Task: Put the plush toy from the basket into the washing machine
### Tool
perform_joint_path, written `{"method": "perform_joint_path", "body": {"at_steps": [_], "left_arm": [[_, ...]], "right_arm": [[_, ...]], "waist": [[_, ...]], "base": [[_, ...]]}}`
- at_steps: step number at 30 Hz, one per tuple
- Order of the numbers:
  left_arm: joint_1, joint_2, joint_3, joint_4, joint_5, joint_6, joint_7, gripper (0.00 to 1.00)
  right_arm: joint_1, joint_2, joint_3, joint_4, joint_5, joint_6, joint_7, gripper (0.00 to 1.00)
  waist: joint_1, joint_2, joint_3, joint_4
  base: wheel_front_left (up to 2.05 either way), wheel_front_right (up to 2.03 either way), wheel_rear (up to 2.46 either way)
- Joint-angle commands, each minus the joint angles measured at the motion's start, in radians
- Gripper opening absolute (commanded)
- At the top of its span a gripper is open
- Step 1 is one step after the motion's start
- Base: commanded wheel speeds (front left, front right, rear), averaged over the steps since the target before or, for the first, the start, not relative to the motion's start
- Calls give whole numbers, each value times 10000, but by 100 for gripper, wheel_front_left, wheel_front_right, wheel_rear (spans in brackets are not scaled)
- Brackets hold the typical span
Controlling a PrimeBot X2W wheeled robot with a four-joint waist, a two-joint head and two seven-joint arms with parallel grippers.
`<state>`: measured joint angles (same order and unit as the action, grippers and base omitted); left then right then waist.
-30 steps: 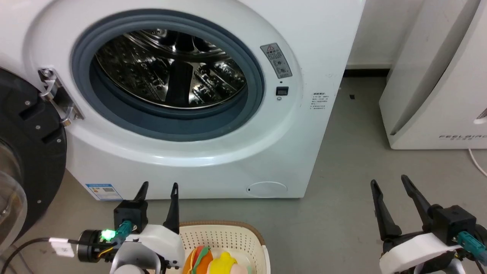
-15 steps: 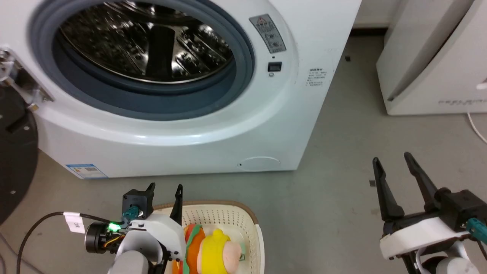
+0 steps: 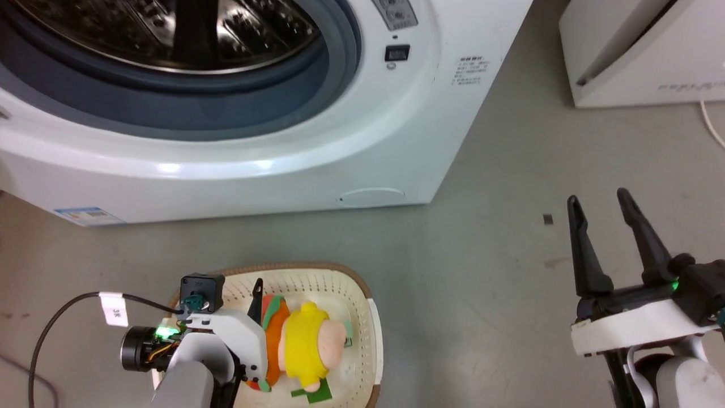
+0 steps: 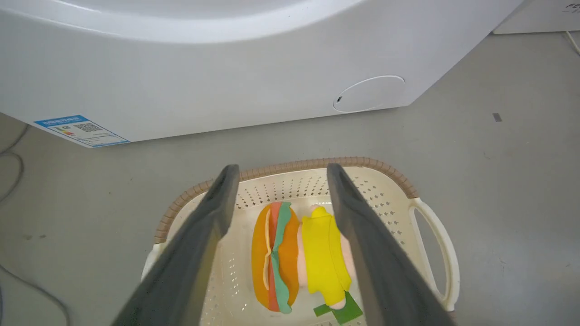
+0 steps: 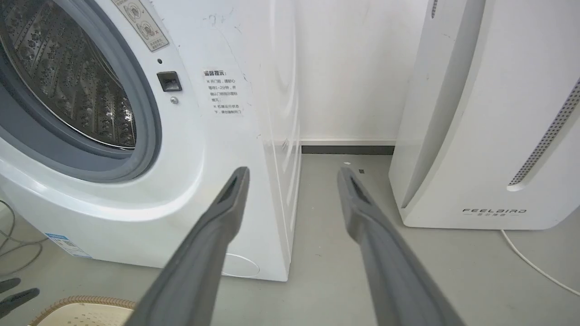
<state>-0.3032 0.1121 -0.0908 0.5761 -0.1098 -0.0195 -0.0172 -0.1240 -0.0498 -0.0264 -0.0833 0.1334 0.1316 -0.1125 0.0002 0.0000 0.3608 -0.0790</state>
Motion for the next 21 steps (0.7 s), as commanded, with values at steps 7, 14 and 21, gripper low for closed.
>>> {"method": "perform_joint_path", "body": {"at_steps": [7, 14, 21], "left_arm": [[-696, 242, -223, 895, -212, 31, 208, 100], [-1155, 457, -419, 1618, -357, -11, 350, 100], [-1685, 622, -616, 2339, -536, -108, 565, 100]], "right_arm": [[-587, -2, 5, -306, 214, -5, -229, 100], [-901, -3, 5, -566, 364, -5, -375, 100], [-1157, -3, -40, -721, 538, -6, -521, 100]], "waist": [[-1, 0, 1170, -250], [-1, 0, 2039, -416], [-2, 0, 2827, -523]], "base": [[0, 0, 0], [0, 0, 0], [0, 0, 0]]}}
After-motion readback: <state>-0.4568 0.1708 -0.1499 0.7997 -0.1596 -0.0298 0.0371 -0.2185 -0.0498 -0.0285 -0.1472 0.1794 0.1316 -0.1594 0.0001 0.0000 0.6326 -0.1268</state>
